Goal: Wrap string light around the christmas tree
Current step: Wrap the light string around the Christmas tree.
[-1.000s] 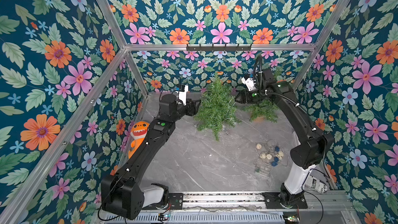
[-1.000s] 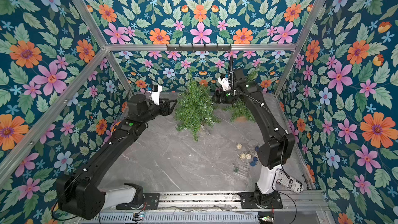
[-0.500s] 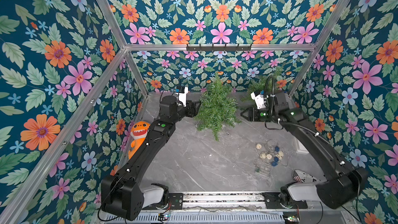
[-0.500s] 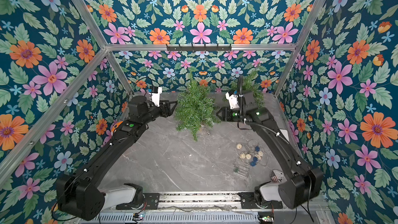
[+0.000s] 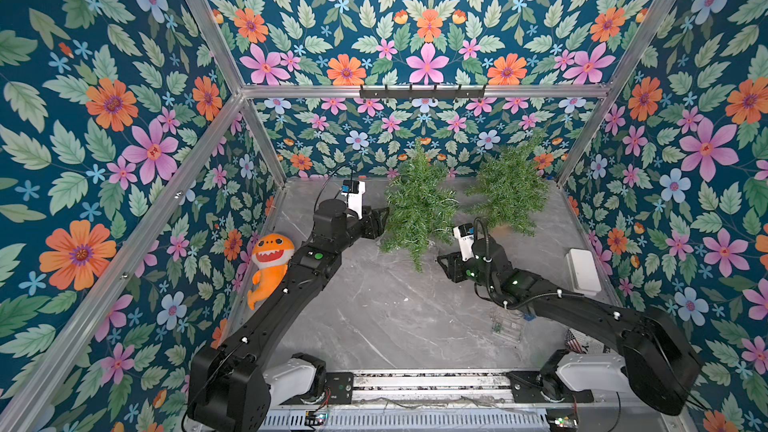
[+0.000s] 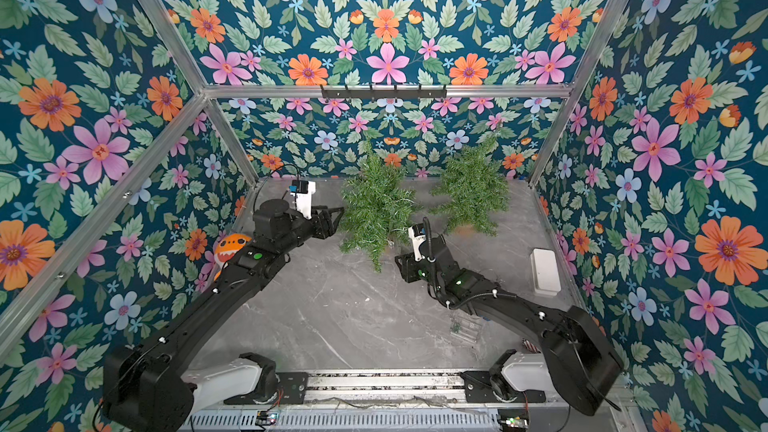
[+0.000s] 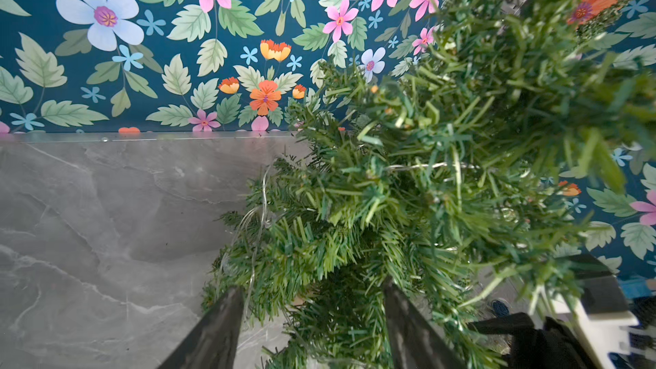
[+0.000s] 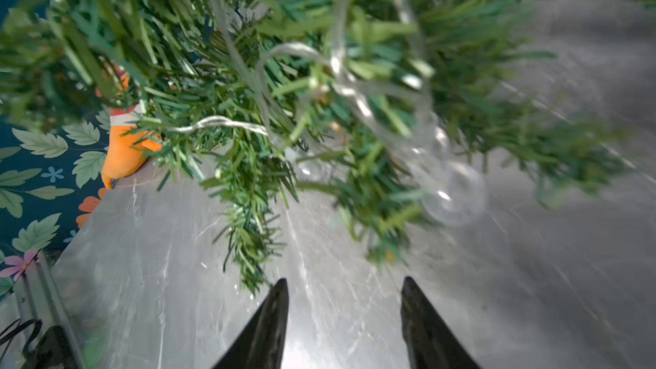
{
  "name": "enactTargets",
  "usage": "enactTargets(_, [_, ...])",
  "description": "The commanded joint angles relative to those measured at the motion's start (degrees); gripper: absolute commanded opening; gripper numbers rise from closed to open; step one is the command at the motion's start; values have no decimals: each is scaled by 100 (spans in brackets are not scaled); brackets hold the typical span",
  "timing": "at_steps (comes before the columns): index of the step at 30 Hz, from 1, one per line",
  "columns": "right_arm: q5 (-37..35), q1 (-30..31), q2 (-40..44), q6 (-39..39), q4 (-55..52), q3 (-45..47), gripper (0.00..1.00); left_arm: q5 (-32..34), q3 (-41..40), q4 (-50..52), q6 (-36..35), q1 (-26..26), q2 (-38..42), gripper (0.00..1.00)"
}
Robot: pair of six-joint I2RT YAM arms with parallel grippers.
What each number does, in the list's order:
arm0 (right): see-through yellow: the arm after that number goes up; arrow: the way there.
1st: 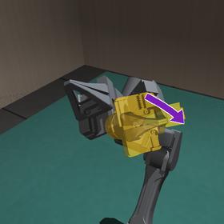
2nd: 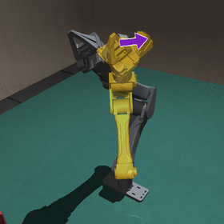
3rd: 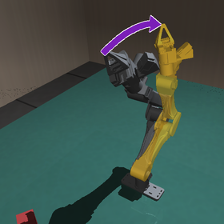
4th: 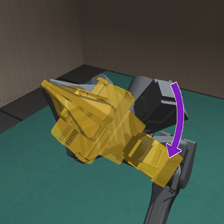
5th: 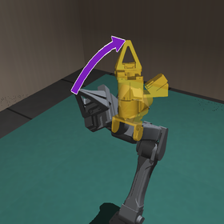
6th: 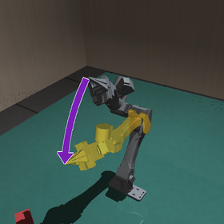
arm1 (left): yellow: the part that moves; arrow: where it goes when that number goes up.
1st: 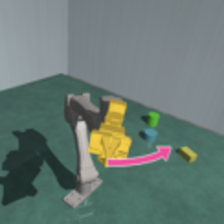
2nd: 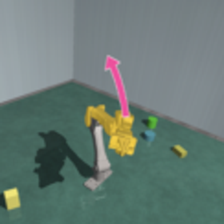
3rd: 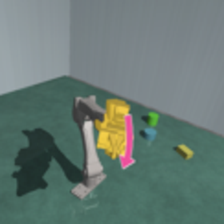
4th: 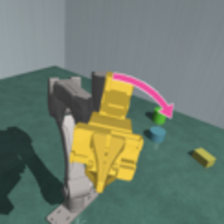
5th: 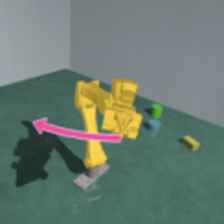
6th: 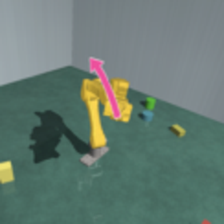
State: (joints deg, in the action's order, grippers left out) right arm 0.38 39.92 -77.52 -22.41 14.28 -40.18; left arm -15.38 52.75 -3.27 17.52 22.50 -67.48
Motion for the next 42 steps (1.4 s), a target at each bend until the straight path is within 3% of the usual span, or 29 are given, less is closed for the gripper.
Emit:
enactTargets(1, [-434, 7, -288, 68, 1147, -116, 50, 267, -19, 176, -160, -14, 105, 65])
enactTargets(4, [-362, -31, -168, 59, 886, -130, 48, 356, 24, 407, -250, -126, 310, 65])
enactTargets(7, [182, -216, 203, 1, -186, -239, 49, 259, 71, 527, -270, -211, 430, 65])
enactTargets(13, [1724, -1264, 1388, -805, -1912, -84, 54, -12, -80, 755, 39, 7, 446, 66])
enactTargets(17, [2407, -1967, 1633, -1403, -2379, -209, 56, -259, -545, 584, 713, 141, 465, 73])
enactTargets(21, [2854, -2376, 1212, -1751, -2066, -547, 61, -698, -1122, -276, 1588, 142, 414, 87])
enactTargets(25, [2884, -2413, 546, -1911, -1603, -884, 65, -926, -1387, -1066, 2141, 149, 146, 88])
enactTargets(31, [3275, -2404, -215, -2386, -470, -887, 62, -1152, -1403, -1811, 2451, 169, -326, 85])
enactTargets(36, [3430, -2293, -501, -2454, -203, -908, 58, -1263, -1285, -1974, 2472, 379, -716, 80])
enactTargets(42, [3530, -2261, -749, -2561, 82, -894, 47, -1291, -1327, -2180, 2562, 610, -926, 70])
